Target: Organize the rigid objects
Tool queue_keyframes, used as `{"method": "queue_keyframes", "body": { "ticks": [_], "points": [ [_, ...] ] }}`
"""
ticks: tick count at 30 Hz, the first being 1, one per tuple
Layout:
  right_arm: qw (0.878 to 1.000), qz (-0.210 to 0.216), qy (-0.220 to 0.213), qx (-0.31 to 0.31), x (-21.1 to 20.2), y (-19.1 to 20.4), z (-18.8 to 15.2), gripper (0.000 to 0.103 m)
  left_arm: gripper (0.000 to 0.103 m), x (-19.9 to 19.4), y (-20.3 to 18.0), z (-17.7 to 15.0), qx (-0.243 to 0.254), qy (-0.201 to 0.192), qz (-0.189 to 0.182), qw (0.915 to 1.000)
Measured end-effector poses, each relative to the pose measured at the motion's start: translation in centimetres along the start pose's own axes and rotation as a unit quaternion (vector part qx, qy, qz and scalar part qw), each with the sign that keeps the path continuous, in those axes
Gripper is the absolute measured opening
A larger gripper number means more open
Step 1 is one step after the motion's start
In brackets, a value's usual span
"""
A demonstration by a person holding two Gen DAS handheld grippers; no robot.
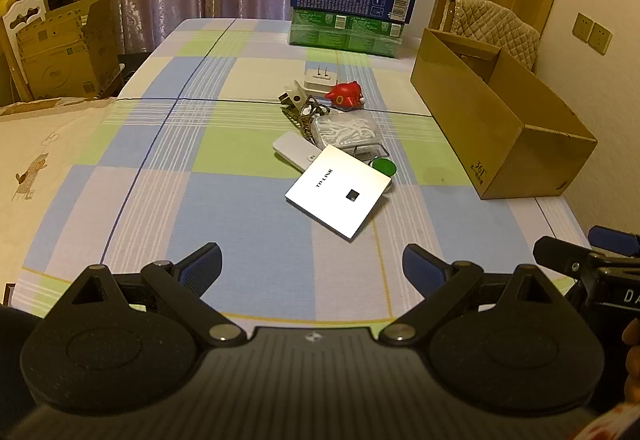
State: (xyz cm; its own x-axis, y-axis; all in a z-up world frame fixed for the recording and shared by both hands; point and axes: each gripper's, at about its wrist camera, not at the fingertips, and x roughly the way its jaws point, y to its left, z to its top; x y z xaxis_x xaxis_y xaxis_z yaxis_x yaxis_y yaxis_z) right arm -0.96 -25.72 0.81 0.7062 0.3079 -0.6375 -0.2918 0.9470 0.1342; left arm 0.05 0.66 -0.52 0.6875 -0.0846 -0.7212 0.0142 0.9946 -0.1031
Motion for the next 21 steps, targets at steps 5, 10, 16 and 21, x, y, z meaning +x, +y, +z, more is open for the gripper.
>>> {"method": "queue_keyframes", "body": {
  "ticks": [5,10,16,21],
  "points": [
    [1.000,0.000,0.001,0.000,0.00,-0.01,0.05,0.101,0.095,-0.02,-0.06,0.05,0.002,0.001,-0.001,1.0000],
    [1.000,0.000,0.001,0.000,0.02,-0.01,0.02,0.101,0.095,0.05,-0.22,0.09,0.005,0.002,-0.002,1.0000],
    [1.000,0.001,0.001,0.000,0.04,-0.04,0.03,0.101,0.095,0.10,-0.28,0.07,0.003,0.002,-0.001,1.0000],
    [1.000,0.000,0.001,0.000,0.07,-0.03,-0.02,0.101,0.094,0.17,-0.28,0.08,0.002,0.002,-0.001,1.0000]
  ]
}}
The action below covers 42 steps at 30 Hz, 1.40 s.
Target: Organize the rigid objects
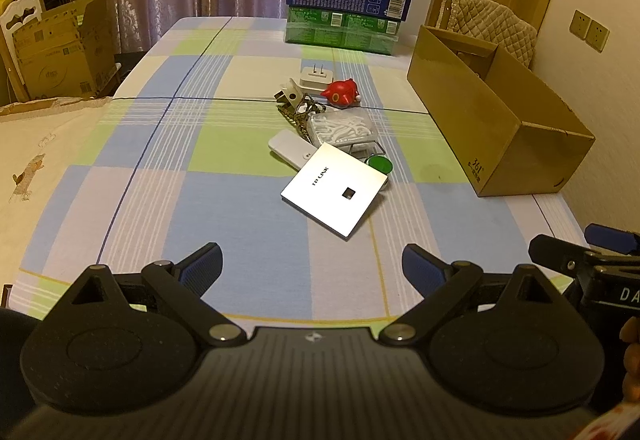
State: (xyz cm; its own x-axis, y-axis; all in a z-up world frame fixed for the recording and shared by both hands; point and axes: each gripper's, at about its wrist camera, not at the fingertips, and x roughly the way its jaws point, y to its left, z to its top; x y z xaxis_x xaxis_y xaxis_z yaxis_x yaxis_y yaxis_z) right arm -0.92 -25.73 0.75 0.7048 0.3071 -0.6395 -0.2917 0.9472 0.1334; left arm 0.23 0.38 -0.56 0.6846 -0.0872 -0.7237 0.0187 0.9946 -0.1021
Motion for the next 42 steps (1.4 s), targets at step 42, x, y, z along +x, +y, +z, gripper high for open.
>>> {"method": "queue_keyframes", "body": {
  "ticks": [42],
  "points": [
    [0.998,0.012,0.030,-0.058,12.4,-0.6,1.7,0.101,0.098,17.0,0.3,4.8,0.241,0.057,-0.150,0.9572]
  ]
}}
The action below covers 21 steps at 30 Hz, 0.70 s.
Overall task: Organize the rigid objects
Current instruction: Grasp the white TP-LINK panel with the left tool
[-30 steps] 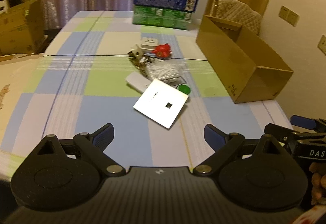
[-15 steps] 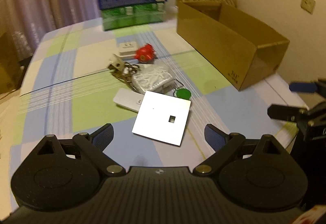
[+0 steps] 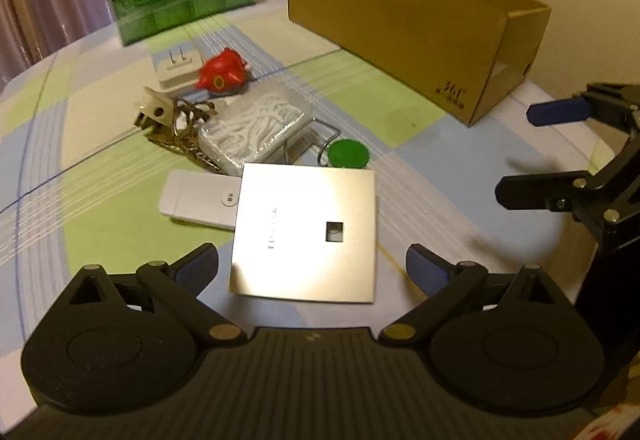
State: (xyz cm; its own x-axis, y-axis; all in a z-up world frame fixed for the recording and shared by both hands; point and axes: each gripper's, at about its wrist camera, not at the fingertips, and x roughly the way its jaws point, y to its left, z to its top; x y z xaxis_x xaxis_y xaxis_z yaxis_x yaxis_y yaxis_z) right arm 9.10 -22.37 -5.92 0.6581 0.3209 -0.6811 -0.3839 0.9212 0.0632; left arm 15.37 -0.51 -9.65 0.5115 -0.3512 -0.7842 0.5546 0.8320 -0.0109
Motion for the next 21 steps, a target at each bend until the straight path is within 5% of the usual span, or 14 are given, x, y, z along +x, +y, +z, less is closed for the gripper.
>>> {"method": "queue_keyframes", "body": {
  "ticks": [7,11,21],
  "points": [
    [1.000,-0.011,0.014,0.006,1.6,-0.7,-0.4,0.101,0.098,2.4,1.0,0.4,-0.014,0.011,-0.013,0.9998],
    [1.000,-0.009,0.019,0.006,1.9,-0.8,-0.5,0.101,0.089,2.8,0.7,0.6,-0.012,0.016,-0.006,0.9998],
    [1.000,0.004,0.014,0.005,1.9,-0.7,-0.2,0.100,0.086,1.0,1.1,0.7,-0.030,-0.003,0.011,0.9995]
  ]
}}
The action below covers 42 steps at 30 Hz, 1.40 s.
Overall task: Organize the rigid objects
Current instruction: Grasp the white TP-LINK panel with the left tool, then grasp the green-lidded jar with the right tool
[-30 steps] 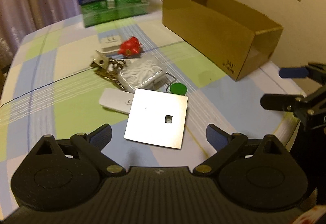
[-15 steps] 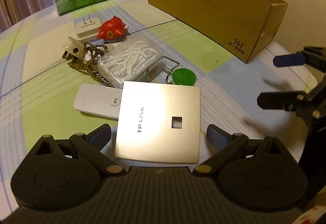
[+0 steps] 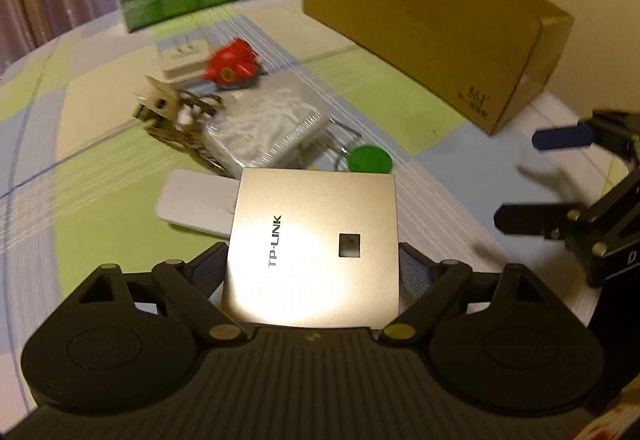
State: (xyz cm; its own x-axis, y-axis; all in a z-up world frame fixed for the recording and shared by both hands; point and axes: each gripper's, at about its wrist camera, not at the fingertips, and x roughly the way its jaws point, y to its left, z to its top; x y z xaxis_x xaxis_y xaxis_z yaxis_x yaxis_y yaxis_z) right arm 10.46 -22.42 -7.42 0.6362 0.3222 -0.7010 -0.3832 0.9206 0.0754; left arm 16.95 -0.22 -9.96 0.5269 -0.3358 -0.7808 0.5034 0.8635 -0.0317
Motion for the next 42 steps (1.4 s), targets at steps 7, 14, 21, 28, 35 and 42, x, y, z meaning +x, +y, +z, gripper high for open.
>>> {"method": "queue_keyframes", "body": {
  "ticks": [7,14,21,28,35,42],
  "points": [
    [1.000,0.011,-0.003,-0.025,1.5,1.7,0.7,0.090,0.086,-1.9,2.7,0.0,-0.055,-0.036,0.044,0.9968],
    [0.999,0.027,-0.002,-0.039,4.1,3.4,1.8,0.063,0.086,-2.7,5.2,0.0,-0.109,-0.053,0.075,0.9898],
    [0.998,0.034,-0.019,-0.054,6.7,4.6,3.5,0.045,0.086,-3.0,6.0,-0.3,-0.126,-0.053,0.080,0.9874],
    [0.998,0.031,0.001,-0.046,8.0,4.7,3.8,0.027,0.086,-2.8,5.7,-0.4,-0.122,-0.052,0.079,0.9879],
    [0.998,0.015,-0.015,-0.051,6.7,4.8,3.9,0.026,0.086,-2.8,4.9,0.3,-0.114,-0.055,0.072,0.9894],
    [0.998,0.001,-0.053,-0.033,2.7,3.6,5.3,0.026,0.086,-4.0,3.0,1.7,-0.095,-0.070,0.080,0.9898]
  ]
}}
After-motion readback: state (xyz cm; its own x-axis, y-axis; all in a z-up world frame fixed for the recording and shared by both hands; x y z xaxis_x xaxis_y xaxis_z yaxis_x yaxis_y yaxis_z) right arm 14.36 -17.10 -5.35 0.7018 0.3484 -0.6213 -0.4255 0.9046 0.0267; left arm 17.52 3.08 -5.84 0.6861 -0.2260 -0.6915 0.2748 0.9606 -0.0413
